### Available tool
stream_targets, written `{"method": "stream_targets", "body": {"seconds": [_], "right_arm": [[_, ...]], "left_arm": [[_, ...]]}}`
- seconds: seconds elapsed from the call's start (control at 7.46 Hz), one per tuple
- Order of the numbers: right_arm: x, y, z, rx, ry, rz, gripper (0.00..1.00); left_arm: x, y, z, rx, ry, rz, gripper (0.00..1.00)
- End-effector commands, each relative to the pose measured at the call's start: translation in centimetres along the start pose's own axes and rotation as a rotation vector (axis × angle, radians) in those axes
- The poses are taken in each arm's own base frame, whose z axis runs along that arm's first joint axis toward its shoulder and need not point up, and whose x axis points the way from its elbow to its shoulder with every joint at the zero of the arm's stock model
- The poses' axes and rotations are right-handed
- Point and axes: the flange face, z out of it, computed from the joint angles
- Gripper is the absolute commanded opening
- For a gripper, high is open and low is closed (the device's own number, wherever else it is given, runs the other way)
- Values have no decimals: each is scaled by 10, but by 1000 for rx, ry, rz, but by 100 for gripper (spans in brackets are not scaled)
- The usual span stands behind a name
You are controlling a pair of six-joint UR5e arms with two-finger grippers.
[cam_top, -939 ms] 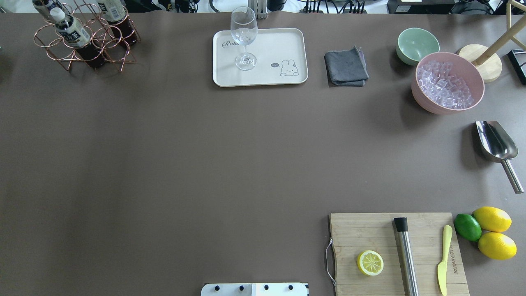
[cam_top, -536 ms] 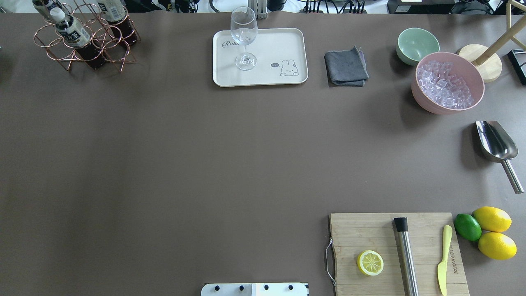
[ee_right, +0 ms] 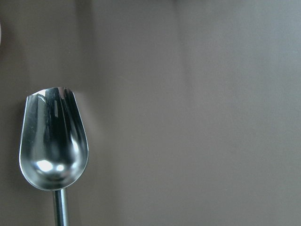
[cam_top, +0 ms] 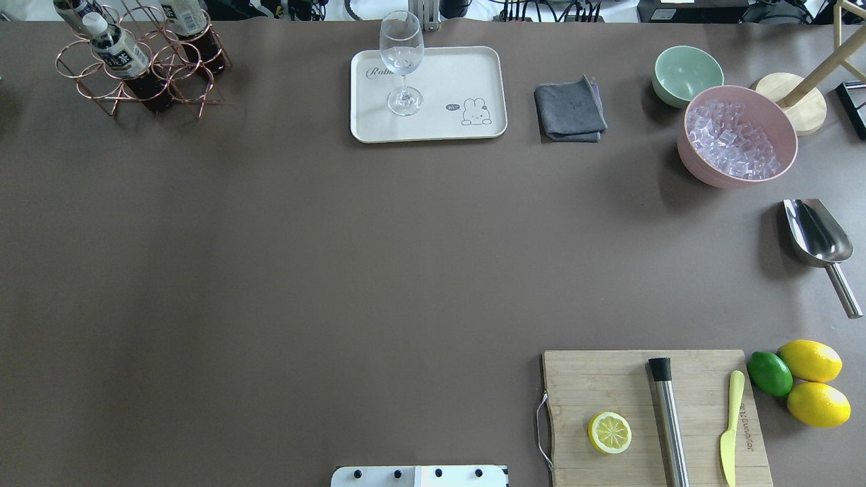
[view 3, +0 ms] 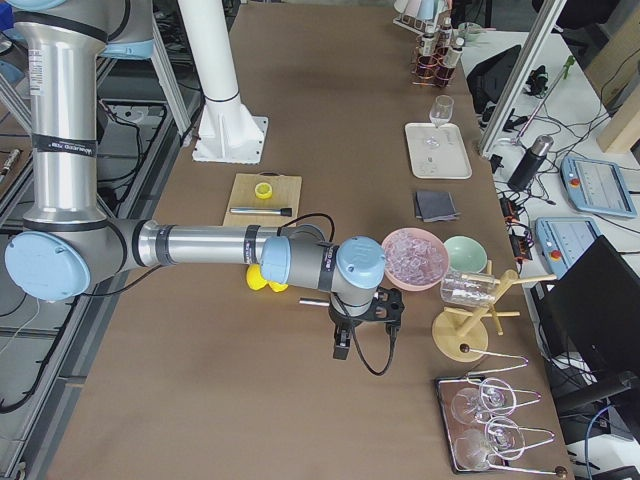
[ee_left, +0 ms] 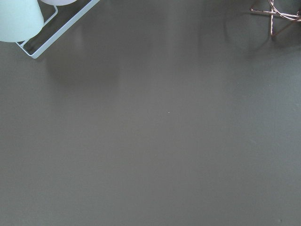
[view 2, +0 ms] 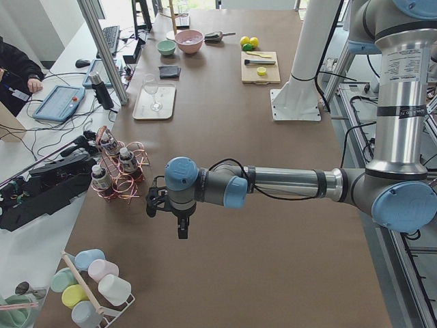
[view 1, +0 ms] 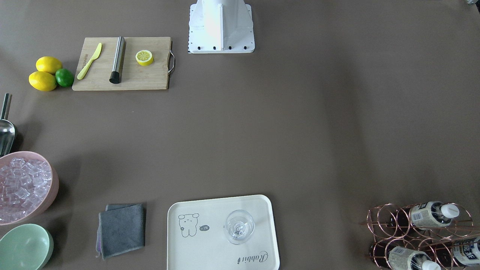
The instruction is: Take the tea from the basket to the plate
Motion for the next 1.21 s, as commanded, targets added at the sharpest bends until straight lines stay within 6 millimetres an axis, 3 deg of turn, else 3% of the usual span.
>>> {"method": "stream_targets", "body": {"seconds": [0.0, 1.07], "right_arm": [[1, 1, 1, -2, 0, 2, 100], [2, 3, 2, -5, -6, 3, 100]], "left_arm": [[4, -4, -1, 3, 1, 6, 98], [12, -11, 5, -6, 0, 21, 98]]}}
